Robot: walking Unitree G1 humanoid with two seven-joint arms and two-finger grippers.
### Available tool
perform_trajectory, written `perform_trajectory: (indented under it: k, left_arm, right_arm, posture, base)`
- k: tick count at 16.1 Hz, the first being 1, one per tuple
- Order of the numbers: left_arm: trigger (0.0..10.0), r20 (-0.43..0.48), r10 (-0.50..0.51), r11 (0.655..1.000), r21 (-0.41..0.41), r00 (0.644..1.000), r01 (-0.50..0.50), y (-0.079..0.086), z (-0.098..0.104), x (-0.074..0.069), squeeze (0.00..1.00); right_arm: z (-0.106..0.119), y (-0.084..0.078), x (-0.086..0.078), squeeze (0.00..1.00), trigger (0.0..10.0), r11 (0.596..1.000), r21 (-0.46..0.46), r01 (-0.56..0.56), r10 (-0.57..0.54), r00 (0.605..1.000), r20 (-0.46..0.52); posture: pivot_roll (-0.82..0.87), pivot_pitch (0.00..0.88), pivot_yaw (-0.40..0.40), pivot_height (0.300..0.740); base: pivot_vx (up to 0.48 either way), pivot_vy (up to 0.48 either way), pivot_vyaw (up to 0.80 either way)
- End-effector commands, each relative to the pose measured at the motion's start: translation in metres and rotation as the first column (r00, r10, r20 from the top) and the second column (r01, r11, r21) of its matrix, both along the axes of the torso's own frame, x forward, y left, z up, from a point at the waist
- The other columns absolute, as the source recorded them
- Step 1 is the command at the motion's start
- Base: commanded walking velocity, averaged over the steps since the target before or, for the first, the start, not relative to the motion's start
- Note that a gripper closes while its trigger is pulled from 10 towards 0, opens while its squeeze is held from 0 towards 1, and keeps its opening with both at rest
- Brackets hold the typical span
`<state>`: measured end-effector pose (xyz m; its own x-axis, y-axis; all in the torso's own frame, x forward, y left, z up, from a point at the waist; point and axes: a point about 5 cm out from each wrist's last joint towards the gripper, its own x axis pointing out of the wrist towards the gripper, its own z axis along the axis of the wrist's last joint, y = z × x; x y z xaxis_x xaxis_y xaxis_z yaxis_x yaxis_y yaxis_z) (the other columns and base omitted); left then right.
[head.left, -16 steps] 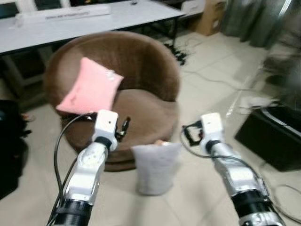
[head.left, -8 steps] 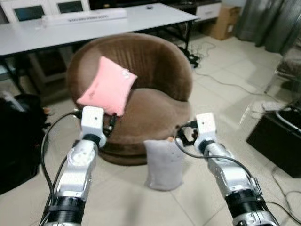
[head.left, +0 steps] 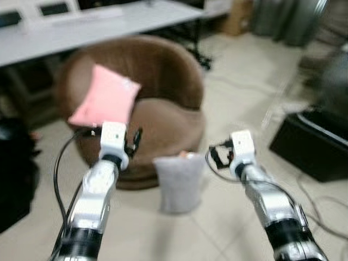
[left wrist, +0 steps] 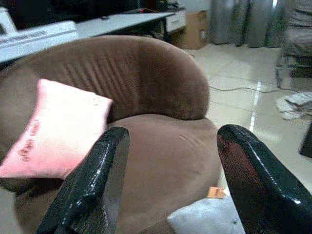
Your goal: Move the pillow to the sofa from floor
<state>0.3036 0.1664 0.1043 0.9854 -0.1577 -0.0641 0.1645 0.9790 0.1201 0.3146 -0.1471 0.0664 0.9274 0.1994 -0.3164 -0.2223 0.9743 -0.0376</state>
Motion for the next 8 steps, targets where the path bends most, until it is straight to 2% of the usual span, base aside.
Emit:
perform_trajectory:
  k: [1,8]
  left_arm:
    - [10.0,-0.005,-0.007,1.000,0.008,1.000,0.007,0.0021,-0.0022,-0.0020,0.00]
    - [10.0,-0.022,-0.019,1.000,0.012,1.000,0.019,0.0013,-0.0069,-0.0044,0.00]
  right_arm:
    - [0.0011,-0.0004,0.0021,0.00,10.0,1.000,-0.006,0.010,-0.010,1.000,0.012]
    - [-0.0016,-0.0029,0.0023,0.00,10.0,1.000,-0.017,0.020,-0.020,1.000,0.008]
  posture:
    - [0.06,0.000,0.022,0.740]
    - [0.06,0.000,0.017,0.740]
  base:
    - [0.270,0.000,0.00]
    - [0.295,0.000,0.00]
